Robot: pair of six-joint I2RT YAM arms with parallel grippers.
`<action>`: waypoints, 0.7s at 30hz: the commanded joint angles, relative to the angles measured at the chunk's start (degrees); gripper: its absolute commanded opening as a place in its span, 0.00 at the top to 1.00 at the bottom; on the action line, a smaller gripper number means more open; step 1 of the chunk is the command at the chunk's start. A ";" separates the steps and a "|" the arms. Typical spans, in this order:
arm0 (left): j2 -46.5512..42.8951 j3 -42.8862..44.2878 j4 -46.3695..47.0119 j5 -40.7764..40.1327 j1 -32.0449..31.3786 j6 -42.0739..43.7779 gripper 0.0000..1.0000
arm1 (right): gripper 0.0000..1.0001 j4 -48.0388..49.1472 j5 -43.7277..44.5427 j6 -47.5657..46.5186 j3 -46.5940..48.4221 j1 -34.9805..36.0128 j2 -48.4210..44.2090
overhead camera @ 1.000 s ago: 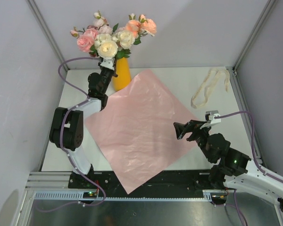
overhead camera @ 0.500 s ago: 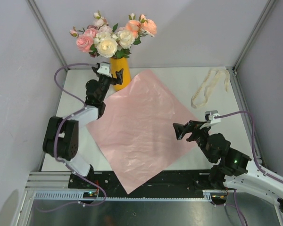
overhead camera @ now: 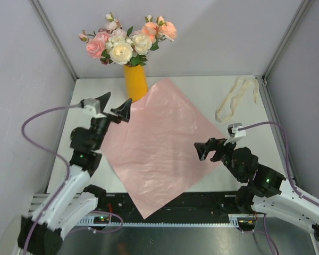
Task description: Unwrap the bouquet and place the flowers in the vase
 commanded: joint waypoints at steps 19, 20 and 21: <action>-31.81 -5.95 -39.99 13.55 -0.47 -11.73 0.00 | 0.01 -18.32 -0.65 3.84 15.70 -0.33 -4.33; -31.94 -5.94 -40.15 13.08 -0.47 -12.19 0.00 | 0.01 -18.27 -0.64 3.72 15.72 -0.29 -4.72; -32.05 -5.94 -40.18 12.85 -0.51 -12.51 0.00 | 0.01 -18.29 -0.46 3.71 15.73 -0.27 -4.96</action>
